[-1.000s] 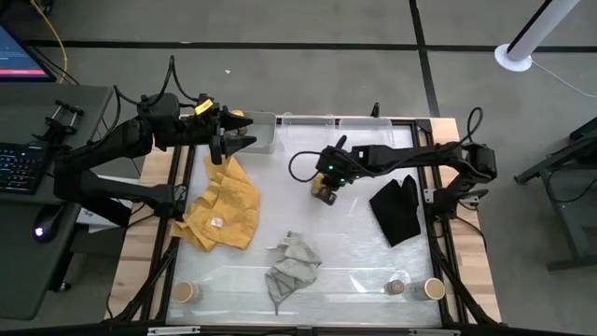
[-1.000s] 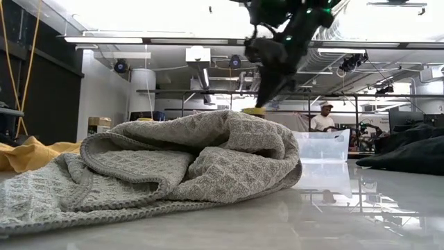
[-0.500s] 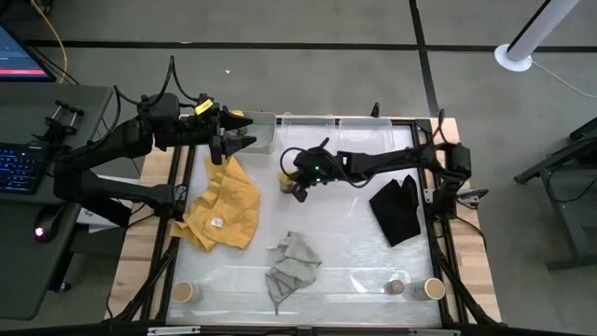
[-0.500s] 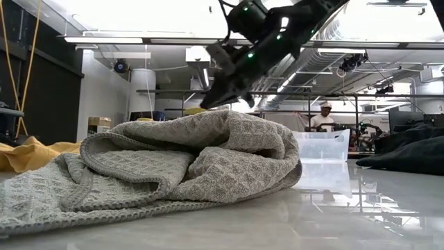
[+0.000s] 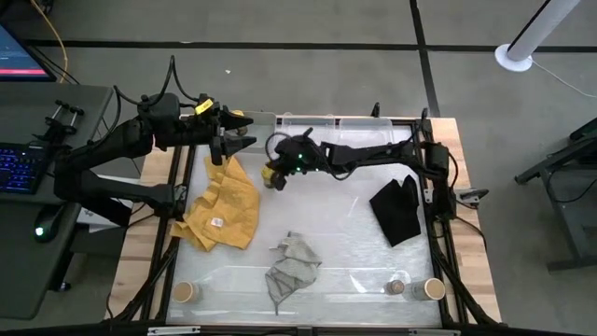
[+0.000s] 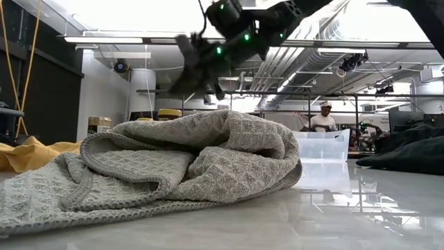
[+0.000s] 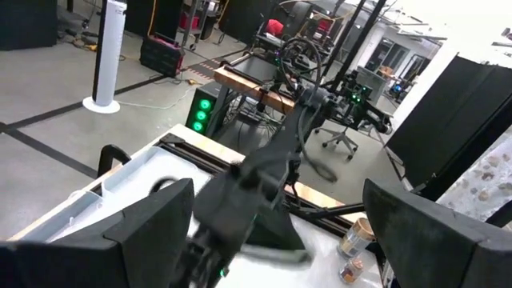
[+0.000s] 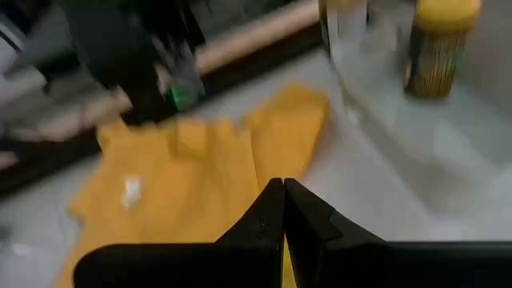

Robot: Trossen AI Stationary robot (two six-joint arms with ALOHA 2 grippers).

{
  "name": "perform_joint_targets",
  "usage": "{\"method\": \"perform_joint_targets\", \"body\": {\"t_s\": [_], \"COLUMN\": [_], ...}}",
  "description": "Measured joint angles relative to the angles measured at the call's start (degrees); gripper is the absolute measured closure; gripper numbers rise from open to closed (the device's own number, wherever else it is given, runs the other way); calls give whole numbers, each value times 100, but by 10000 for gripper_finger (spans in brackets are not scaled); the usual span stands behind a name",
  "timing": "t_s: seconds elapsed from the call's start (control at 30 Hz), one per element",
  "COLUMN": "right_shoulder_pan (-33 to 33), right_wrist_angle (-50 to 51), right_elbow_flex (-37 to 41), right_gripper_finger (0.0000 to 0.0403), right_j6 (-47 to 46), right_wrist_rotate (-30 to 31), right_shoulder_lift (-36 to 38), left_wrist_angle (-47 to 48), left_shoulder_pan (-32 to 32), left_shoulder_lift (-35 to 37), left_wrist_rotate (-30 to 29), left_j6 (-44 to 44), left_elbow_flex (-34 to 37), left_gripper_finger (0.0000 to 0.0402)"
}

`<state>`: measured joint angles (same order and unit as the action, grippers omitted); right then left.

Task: Sort spices by type
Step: Put the yellow seasoning bottle into the gray bin

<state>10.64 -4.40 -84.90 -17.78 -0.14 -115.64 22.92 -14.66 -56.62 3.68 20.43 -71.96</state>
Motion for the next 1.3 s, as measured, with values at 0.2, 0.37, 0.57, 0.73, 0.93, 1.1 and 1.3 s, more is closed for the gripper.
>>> {"method": "perform_joint_targets", "body": {"t_s": [0.2,0.37,0.57,0.73,0.93,1.1,1.3], "right_shoulder_pan": [289,558,772,803,508,122,-267], "right_wrist_angle": [1012,2984,4918,5838,6392,6871,7182], "right_elbow_flex": [-221,-236,-234,-234,-234,-237,-237], "right_gripper_finger": [403,403,403,403,403,403,403], "right_j6": [463,1163,1497,661,-258,-602,-798], "right_wrist_rotate": [-328,-129,580,874,1489,2038,2353], "right_shoulder_lift": [448,1251,2434,3400,4093,4295,4283], "left_wrist_angle": [255,1583,2636,2921,2485,2537,2596], "left_shoulder_pan": [1,0,84,146,-103,-337,-500], "left_shoulder_lift": [-12,-538,-1552,-2436,-3176,-3578,-3919], "left_wrist_rotate": [44,91,-326,-939,-673,-563,-545], "left_j6": [0,-649,-2430,-3689,-4360,-4517,-4513], "left_elbow_flex": [-2,-11,-11,7,2,0,-2], "left_gripper_finger": [51,51,51,51,51,51,51]}}
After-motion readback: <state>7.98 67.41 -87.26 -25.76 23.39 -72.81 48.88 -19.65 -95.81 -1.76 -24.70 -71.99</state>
